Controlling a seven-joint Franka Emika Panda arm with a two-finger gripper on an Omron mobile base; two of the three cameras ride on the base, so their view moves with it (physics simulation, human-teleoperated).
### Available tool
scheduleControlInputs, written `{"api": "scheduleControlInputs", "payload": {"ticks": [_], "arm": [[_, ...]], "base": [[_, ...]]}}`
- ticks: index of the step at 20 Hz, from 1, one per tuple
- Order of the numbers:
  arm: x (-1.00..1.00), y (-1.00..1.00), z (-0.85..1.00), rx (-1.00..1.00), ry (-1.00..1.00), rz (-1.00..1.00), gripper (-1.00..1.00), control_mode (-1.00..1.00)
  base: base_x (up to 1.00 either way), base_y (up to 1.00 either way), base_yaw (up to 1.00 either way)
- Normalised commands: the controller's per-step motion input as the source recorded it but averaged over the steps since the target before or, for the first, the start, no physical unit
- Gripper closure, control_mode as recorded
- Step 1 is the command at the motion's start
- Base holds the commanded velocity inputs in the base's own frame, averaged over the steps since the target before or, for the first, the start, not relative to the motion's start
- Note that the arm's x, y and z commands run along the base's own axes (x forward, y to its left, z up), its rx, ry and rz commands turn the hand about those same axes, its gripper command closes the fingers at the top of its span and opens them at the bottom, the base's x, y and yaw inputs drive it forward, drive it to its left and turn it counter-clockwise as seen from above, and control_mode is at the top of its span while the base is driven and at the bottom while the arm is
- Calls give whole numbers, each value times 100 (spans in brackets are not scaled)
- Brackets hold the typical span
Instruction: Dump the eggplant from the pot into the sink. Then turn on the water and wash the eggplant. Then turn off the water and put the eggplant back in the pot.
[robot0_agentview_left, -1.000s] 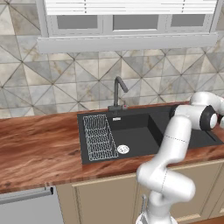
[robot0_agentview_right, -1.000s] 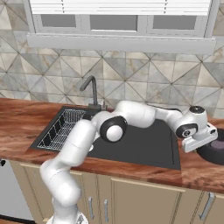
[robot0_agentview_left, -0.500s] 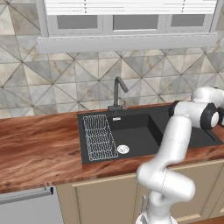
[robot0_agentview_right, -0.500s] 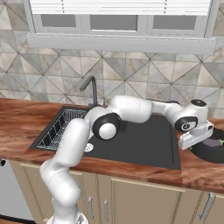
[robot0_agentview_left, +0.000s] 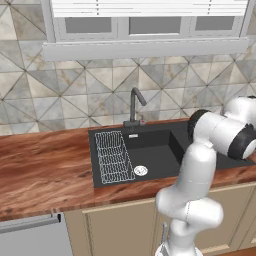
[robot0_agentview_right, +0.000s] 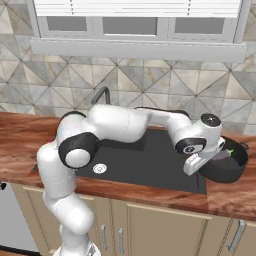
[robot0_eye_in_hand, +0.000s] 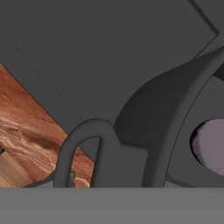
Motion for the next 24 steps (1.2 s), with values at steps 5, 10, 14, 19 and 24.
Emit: {"api": "scheduleControlInputs", "payload": {"ticks": [5, 10, 14, 19, 24], "arm": [[-50, 100, 62, -20, -23, 23, 100, -100], [-2, 94, 74, -29, -15, 25, 100, -100], [5, 74, 76, -34, -4, 25, 100, -100], [15, 48, 52, -34, 1, 25, 100, -100], [51, 20, 12, -30, 16, 25, 100, -100]], "base": [[0, 0, 0], [0, 0, 0], [0, 0, 0], [0, 0, 0], [0, 0, 0]]}}
